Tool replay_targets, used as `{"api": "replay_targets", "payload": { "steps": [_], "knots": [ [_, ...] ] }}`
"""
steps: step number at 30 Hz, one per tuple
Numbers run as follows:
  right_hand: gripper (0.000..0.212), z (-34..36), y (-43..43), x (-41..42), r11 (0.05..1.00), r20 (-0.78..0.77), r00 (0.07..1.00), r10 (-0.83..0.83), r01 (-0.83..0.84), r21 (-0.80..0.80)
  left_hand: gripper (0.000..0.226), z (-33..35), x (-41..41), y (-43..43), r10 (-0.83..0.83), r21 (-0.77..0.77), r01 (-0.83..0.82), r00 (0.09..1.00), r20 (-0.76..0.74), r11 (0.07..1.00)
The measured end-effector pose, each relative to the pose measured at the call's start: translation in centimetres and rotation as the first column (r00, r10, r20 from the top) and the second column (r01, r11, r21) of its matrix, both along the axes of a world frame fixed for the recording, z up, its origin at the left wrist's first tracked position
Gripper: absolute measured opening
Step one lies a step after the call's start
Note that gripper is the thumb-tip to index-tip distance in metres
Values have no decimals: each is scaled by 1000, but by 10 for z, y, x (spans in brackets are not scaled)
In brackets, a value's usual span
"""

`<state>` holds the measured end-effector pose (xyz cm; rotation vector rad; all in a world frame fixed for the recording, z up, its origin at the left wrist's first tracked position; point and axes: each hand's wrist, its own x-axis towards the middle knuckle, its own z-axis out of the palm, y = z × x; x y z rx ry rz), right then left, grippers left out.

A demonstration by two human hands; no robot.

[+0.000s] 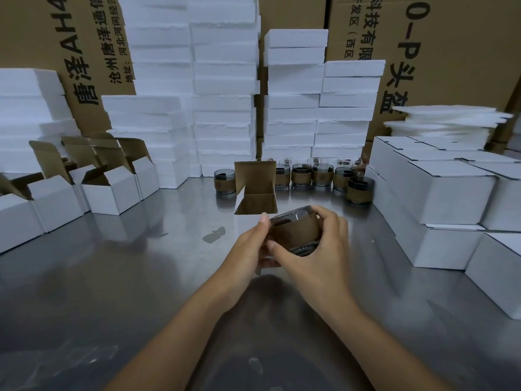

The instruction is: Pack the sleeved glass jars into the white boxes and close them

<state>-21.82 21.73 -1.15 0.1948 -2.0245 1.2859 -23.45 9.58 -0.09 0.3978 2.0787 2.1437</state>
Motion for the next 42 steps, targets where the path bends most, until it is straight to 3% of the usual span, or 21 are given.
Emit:
{"api": "replay_targets", "payload": {
  "steps": [5,10,17,22,34,39,42],
  "knots": [
    [73,-1,0,0,1000,-12,1000,8,-7,15,59,-2,-2,-1,-3,16,3,1000,-22,1000],
    [72,0,2,0,997,-10,997,74,-74,14,43,-2,-1,-3,29,-3,-29,995,-96,1000],
    [63,3,4,0,992,-22,992,121,-122,-16,52,3,5,-6,83,17,-81,966,-244,997],
    [63,2,7,-2,992,-55,991,123,-123,-4,60,6,9,-5,73,58,-60,961,-268,997],
    [77,1,6,0,990,2,991,137,-137,-22,69,5,9,-4,130,26,-127,957,-259,992],
    [69,3,5,0,988,83,986,145,-140,-63,66,1,1,-5,89,1,-89,985,-146,996],
    [68,6,5,2,972,130,974,183,-161,-169,52,1,-1,-6,52,2,-52,991,-126,999]
  ]
}}
